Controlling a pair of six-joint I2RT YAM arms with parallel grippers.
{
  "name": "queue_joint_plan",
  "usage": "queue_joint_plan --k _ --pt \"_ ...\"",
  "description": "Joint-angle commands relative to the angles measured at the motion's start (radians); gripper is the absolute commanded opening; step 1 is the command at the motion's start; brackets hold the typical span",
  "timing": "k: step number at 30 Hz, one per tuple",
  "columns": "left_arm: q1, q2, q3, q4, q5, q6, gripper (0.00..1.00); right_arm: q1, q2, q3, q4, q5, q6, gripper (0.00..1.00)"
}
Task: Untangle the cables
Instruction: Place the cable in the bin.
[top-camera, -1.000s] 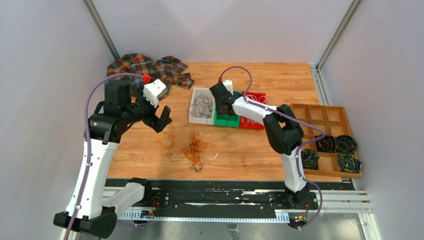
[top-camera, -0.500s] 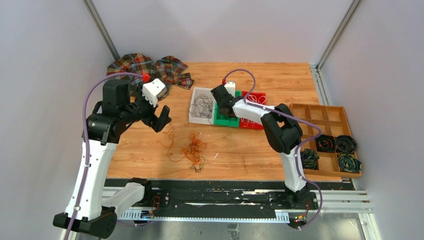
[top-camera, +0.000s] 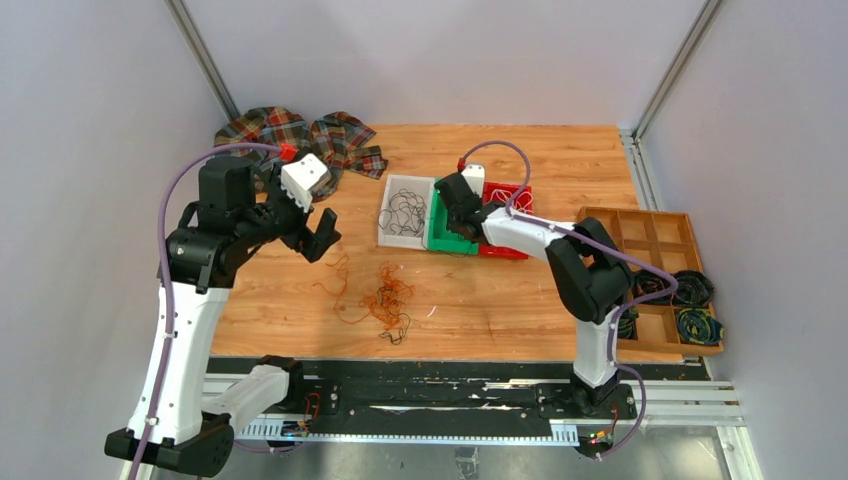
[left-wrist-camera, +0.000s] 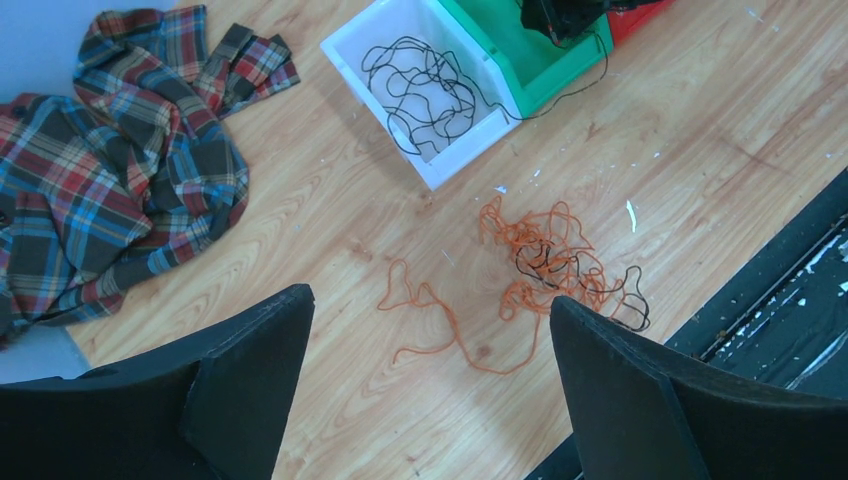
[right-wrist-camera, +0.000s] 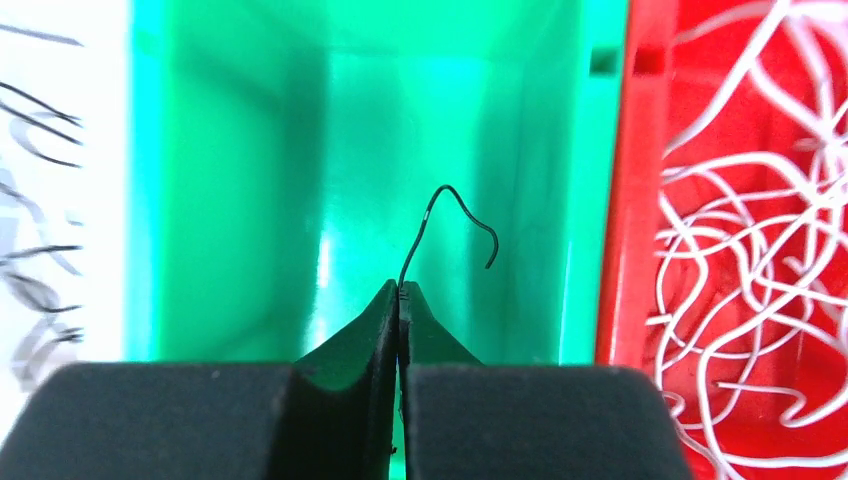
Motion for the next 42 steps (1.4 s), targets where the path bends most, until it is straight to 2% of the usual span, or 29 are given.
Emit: queue_joint_plan --k 1,10,15,22,31,40,42 --pt "0.012 0.001 0.039 -0.010 0.018 0.012 0.92 -0.009 -0.094 0.005 0.067 0.024 -0.023 0.01" --pt "0.012 0.003 0.034 -0.010 0.011 0.017 0.91 0.043 -0.168 0.003 0.133 0.043 -0.088 0.01" --pt "0.013 0.028 0.054 -0.009 -0.030 -0.010 0.90 0.076 -0.116 0.141 0.184 -0.172 -0.189 0.01" --pt "0.022 0.033 0.072 -0.009 -0.063 -0.021 0.90 0.089 0.105 0.419 0.104 -0.415 -0.203 0.01" --pt "0.022 0.024 0.074 -0.009 -0.064 -0.015 0.90 0.078 0.289 0.495 0.087 -0.412 -0.168 0.01" --pt "0.022 0.032 0.079 -0.009 -0.060 -0.016 0.89 0.054 0.386 0.566 0.018 -0.360 -0.190 0.00" --pt "0.022 0.030 0.072 -0.009 -0.059 -0.018 0.90 0.054 0.377 0.573 0.010 -0.378 -0.199 0.12"
